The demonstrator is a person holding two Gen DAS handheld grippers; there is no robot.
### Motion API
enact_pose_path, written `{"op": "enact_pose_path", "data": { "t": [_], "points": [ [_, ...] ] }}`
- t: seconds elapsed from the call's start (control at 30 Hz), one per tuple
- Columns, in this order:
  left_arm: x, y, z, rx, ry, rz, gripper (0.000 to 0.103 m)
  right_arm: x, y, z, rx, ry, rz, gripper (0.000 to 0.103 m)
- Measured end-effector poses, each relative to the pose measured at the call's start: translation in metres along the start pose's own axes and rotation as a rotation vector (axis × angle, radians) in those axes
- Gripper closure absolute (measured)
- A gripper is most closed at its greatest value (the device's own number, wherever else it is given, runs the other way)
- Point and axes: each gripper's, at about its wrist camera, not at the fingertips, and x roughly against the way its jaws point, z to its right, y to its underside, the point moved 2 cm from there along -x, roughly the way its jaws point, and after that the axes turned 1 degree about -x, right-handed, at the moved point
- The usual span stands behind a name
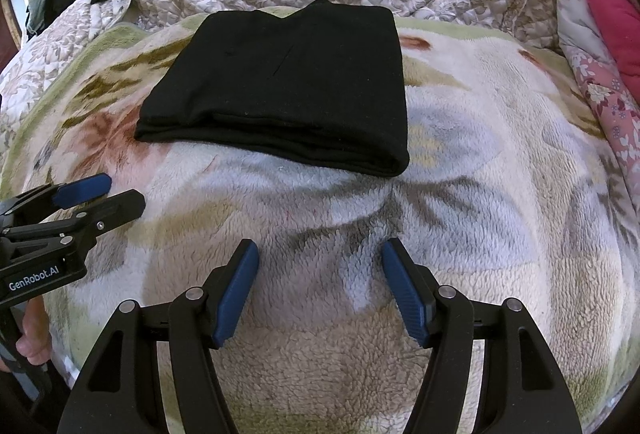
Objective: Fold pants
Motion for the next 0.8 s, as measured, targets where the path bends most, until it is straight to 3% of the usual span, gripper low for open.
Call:
{"op": "enact_pose_path", "data": {
  "t": [0.8],
  "points": [
    [0.0002,0.0,0.0011,-0.004,-0.005,0.004,0.035,0.0001,0.0003,-0.0008,0.0,0.0,0.003,0.038]
  ]
}}
